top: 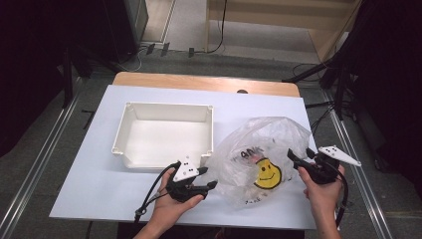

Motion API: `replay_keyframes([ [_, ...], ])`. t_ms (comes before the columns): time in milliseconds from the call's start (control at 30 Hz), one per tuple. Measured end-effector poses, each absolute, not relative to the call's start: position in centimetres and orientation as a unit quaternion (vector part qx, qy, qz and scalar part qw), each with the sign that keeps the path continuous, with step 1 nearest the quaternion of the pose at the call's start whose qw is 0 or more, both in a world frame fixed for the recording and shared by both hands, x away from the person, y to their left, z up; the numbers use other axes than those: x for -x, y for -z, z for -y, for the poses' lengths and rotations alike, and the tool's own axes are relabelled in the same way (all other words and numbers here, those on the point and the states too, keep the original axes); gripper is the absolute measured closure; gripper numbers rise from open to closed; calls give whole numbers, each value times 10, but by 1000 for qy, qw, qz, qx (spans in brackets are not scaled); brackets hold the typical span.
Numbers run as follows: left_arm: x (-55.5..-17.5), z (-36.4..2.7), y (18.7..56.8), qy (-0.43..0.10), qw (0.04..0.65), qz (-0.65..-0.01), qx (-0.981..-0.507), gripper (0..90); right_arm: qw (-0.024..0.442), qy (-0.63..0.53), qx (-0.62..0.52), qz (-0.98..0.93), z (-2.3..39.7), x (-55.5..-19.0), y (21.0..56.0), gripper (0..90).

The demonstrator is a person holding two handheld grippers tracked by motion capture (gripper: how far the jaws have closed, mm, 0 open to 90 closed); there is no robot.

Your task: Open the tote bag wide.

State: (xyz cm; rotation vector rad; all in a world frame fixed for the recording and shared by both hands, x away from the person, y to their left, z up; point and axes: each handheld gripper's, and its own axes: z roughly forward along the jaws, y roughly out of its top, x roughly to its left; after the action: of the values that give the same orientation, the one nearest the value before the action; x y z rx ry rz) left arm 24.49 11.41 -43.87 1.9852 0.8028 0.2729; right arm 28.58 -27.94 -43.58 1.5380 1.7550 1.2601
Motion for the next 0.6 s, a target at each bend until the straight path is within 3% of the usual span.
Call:
replay_keyframes([
  [100, -244, -115, 434, -121, 481, -334, -802, 471, 263, -469, -553, -637, 273, -278, 424, 283],
  [200, -246, -117, 432, -126, 468, -341, -805, 685, 284, -474, -543, -632, 269, -272, 413, 246],
  [267, -249, -118, 434, -110, 466, -342, -809, 768, 295, -477, -540, -628, 267, -269, 407, 242],
  [367, -250, -116, 437, -102, 460, -339, -814, 813, 306, -482, -536, -622, 266, -269, 402, 249],
  [467, -251, -112, 442, -92, 449, -333, -824, 872, 297, -488, -529, -628, 260, -278, 401, 372],
  [500, -251, -112, 442, -92, 449, -333, -824, 882, 297, -488, -529, -628, 260, -278, 401, 372],
  [533, -253, -110, 444, -91, 438, -335, -829, 894, 305, -473, -538, -628, 257, -284, 406, 594],
  [567, -253, -110, 444, -91, 438, -335, -829, 900, 299, -474, -542, -626, 256, -287, 407, 642],
  [600, -255, -110, 448, -87, 426, -342, -833, 900, 289, -480, -545, -624, 258, -291, 410, 757],
])
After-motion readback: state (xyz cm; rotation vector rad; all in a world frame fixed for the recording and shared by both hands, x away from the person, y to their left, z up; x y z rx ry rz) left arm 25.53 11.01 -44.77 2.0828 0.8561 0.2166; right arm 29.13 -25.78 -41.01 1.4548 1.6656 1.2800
